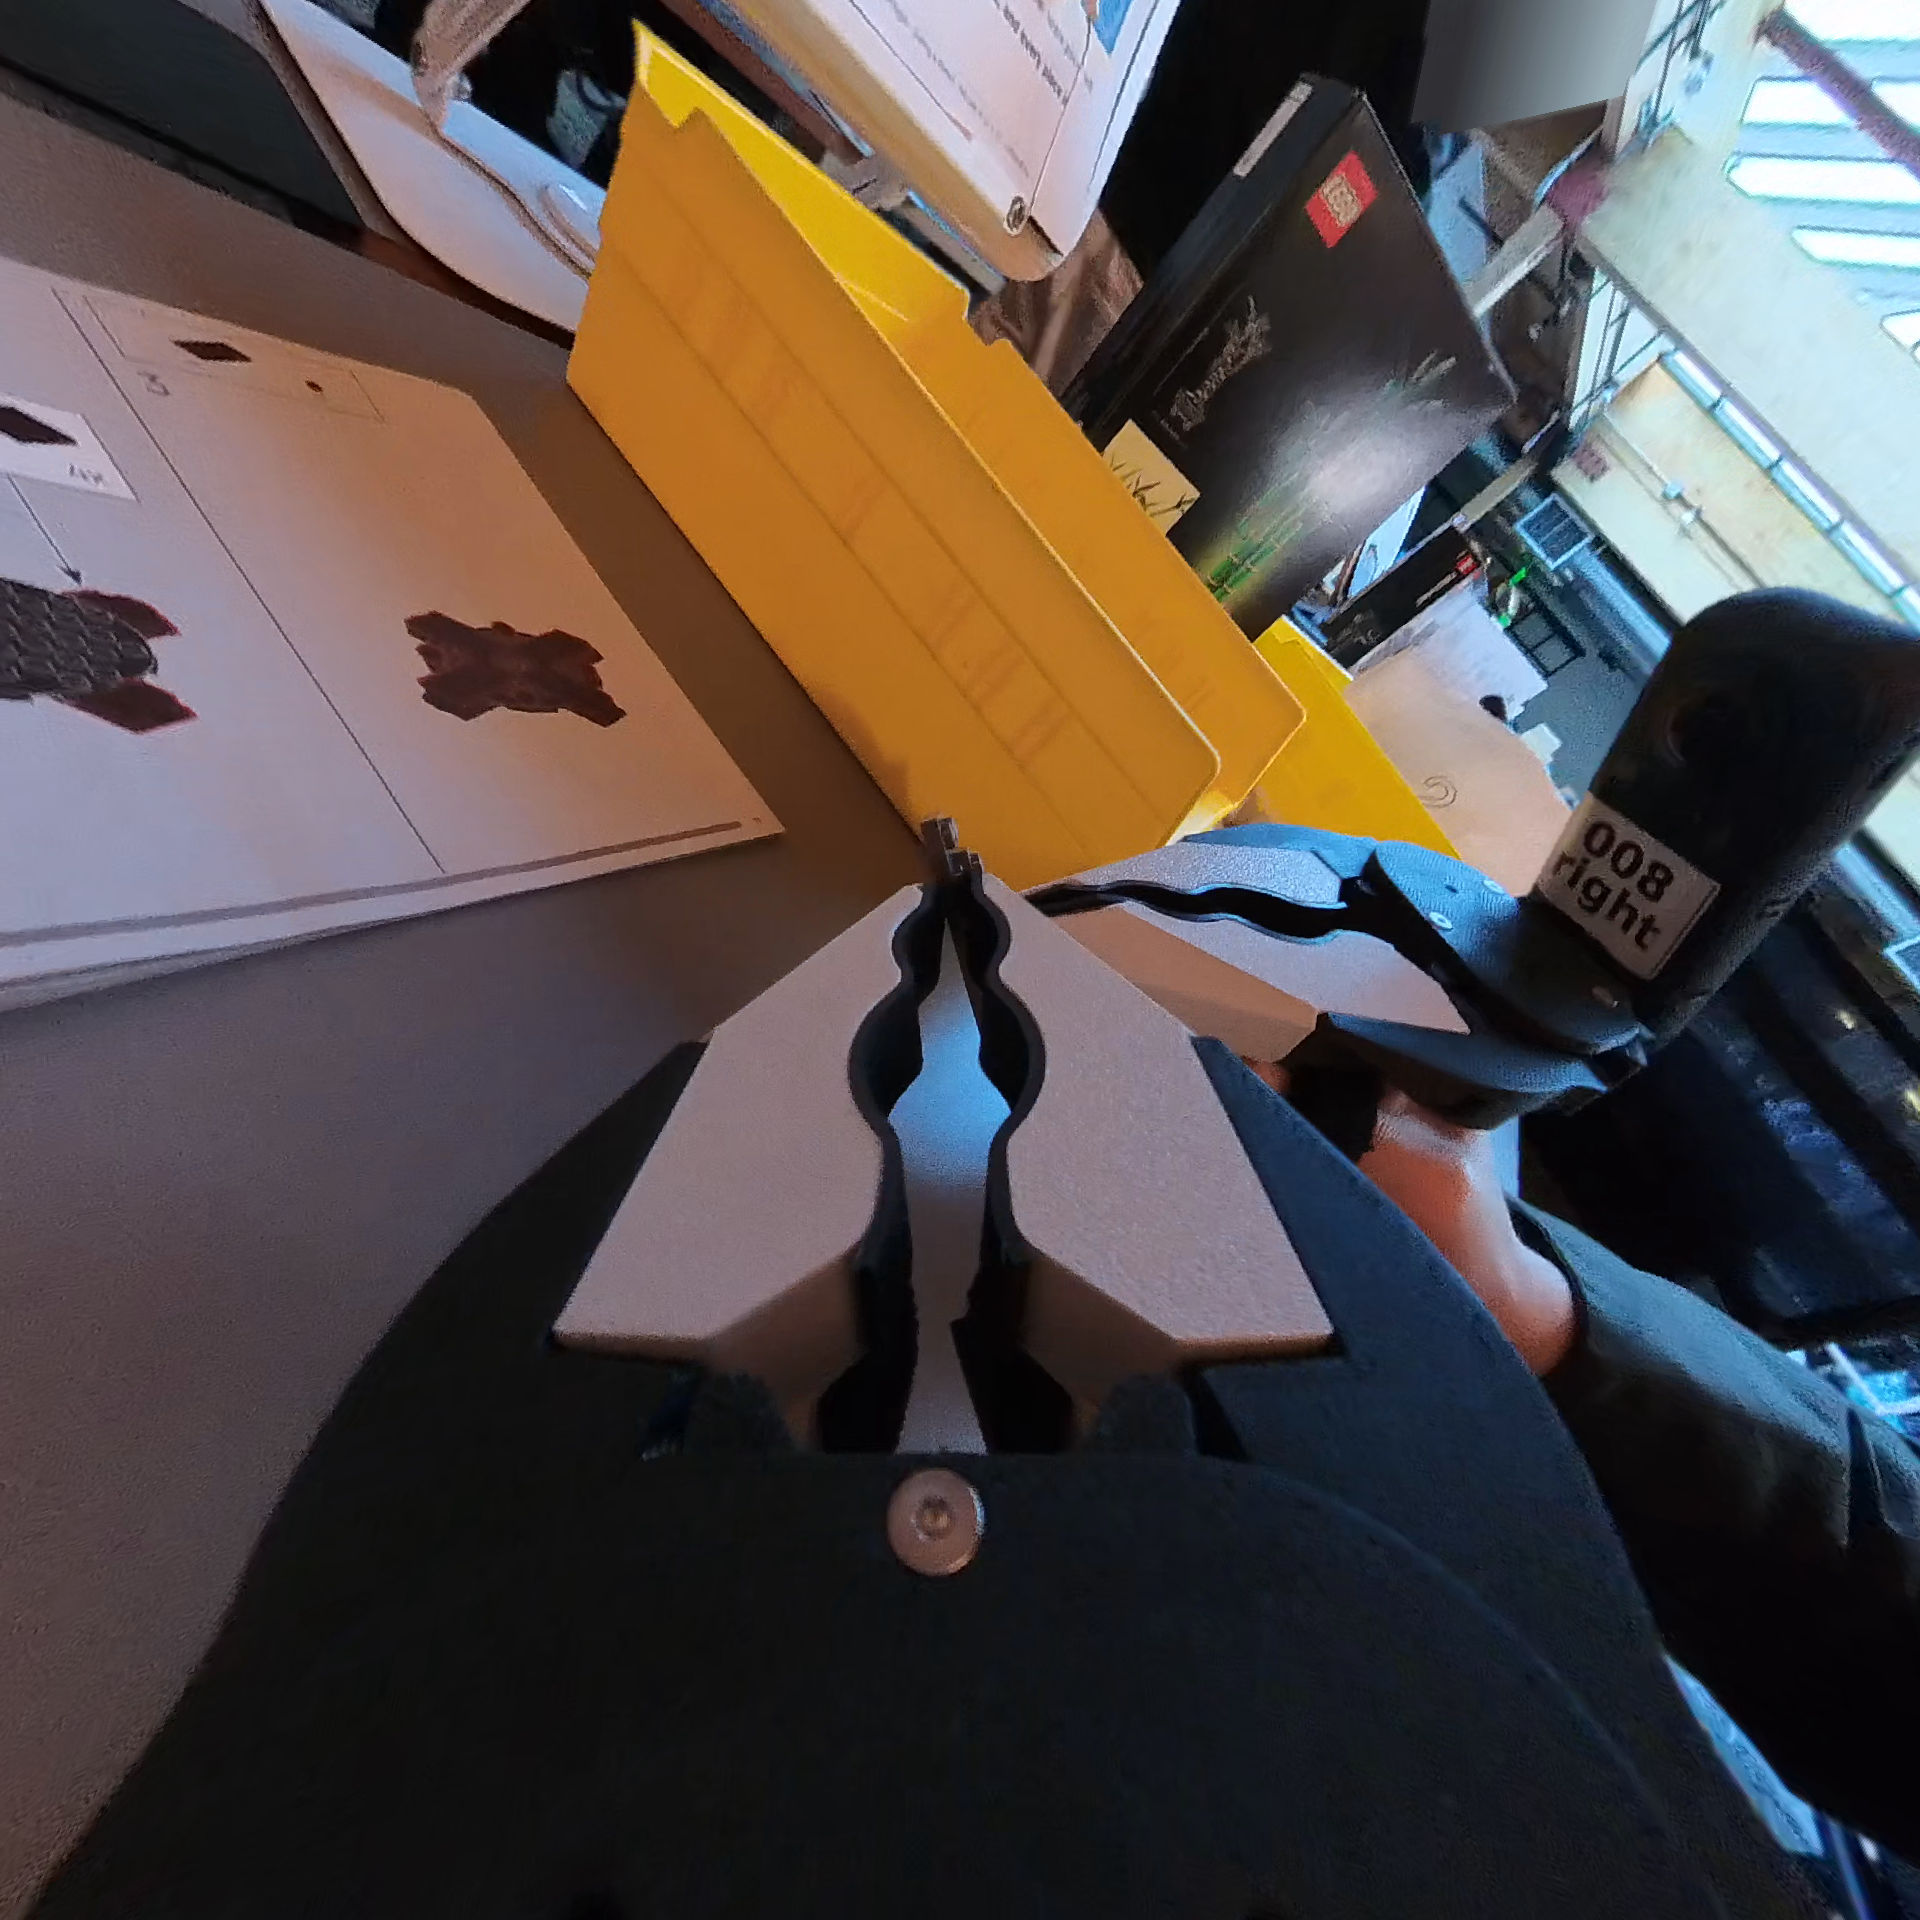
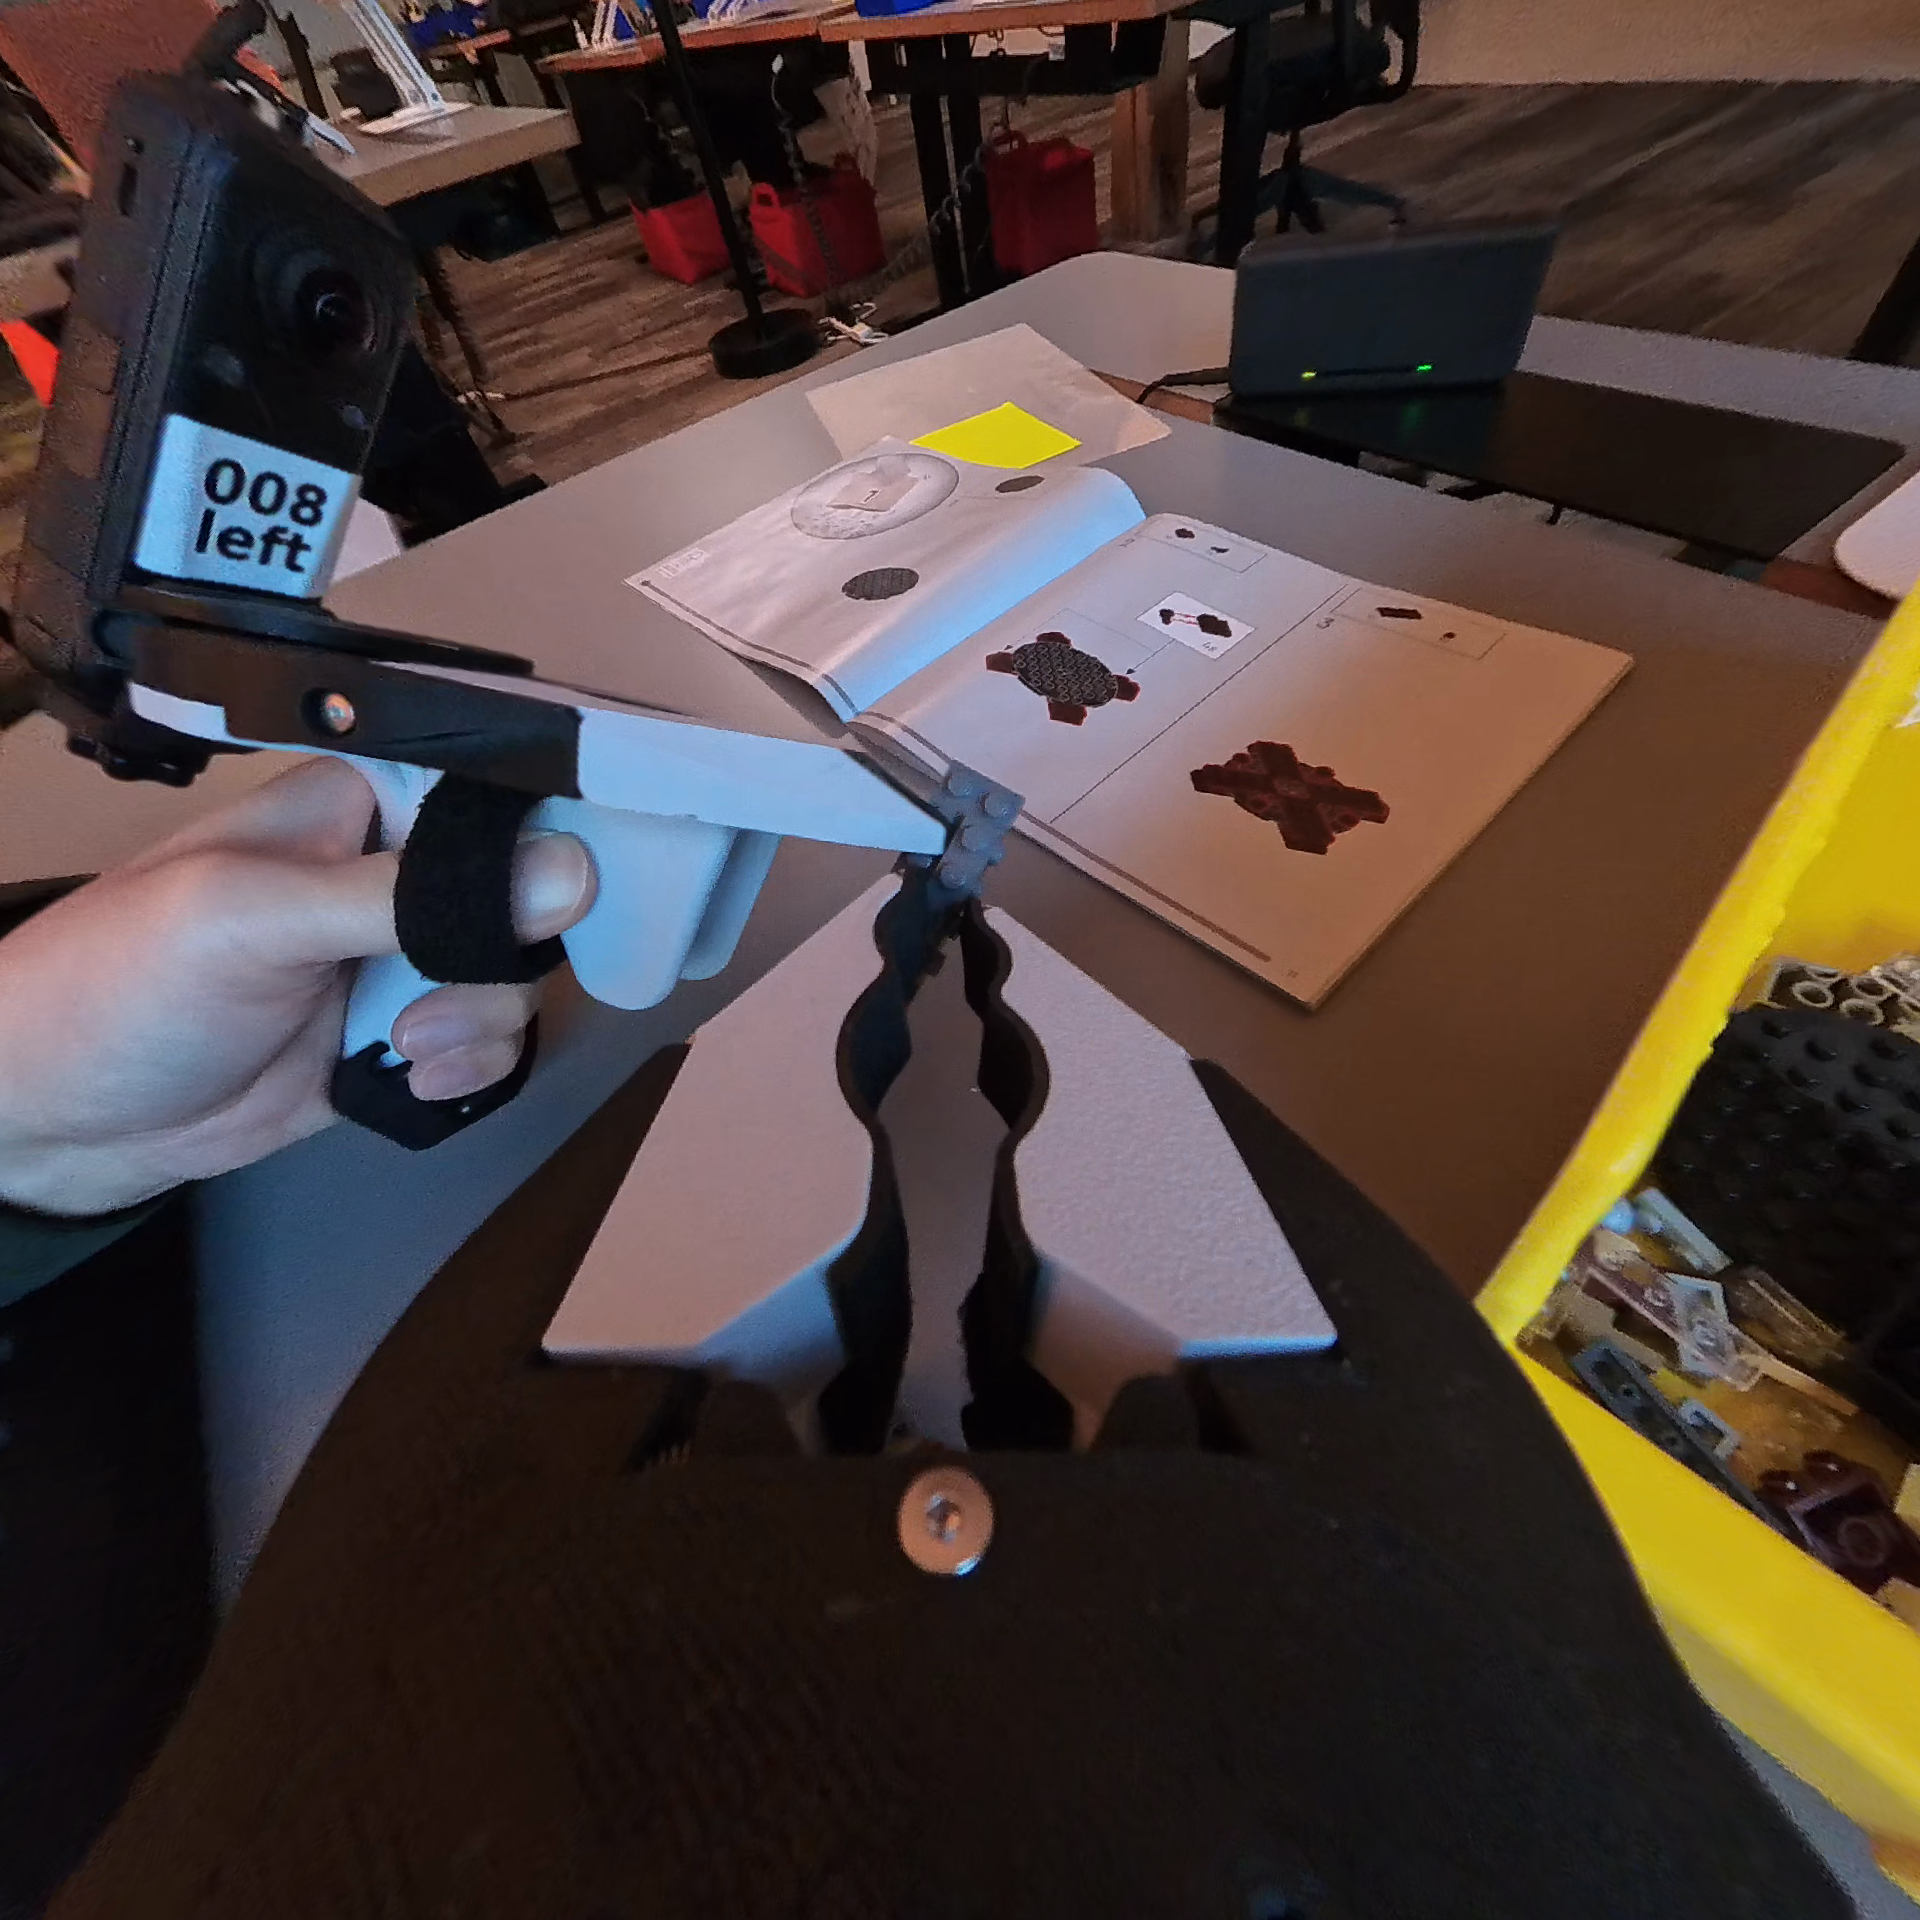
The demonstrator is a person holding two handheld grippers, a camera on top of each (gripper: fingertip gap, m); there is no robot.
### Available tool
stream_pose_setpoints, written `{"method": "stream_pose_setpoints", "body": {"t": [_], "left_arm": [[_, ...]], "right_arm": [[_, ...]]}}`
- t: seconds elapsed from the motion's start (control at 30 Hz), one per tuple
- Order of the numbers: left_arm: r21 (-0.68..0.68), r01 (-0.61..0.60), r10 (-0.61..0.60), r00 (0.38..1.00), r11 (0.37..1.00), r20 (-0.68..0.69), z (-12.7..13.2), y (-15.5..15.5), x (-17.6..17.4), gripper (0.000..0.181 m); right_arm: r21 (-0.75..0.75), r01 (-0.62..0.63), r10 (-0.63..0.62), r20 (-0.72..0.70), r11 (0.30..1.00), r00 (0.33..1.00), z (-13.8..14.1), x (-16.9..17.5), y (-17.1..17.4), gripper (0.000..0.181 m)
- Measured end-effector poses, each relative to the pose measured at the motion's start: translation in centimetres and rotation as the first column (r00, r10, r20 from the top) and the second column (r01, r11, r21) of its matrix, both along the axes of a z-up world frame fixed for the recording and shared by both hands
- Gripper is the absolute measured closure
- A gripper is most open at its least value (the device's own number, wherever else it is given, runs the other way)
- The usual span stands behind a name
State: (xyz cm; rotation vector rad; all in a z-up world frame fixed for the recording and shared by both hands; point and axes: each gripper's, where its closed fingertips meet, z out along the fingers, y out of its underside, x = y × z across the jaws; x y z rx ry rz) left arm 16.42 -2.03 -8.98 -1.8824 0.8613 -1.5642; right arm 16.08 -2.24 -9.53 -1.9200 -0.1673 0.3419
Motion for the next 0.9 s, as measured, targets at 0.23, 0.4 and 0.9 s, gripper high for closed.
{"method": "stream_pose_setpoints", "body": {"t": [0.23,0.4,0.9], "left_arm": [[0.207,-0.017,0.031,0.997,0.978,-0.067,0.1,0.0,0.0,0.179],[0.340,-0.008,0.050,0.992,0.940,-0.115,0.1,-0.1,0.0,0.179],[0.377,-0.185,0.232,0.969,0.908,-0.083,1.1,3.8,-2.8,0.180]], "right_arm": [[-0.004,-0.002,0.002,-0.047,1.000,0.999,0.0,-0.1,0.0,0.177],[-0.006,0.000,-0.001,-0.086,1.000,0.996,0.2,0.0,-0.2,0.177],[0.133,0.068,-0.046,-0.166,0.989,0.985,3.8,2.3,-1.6,0.181]]}}
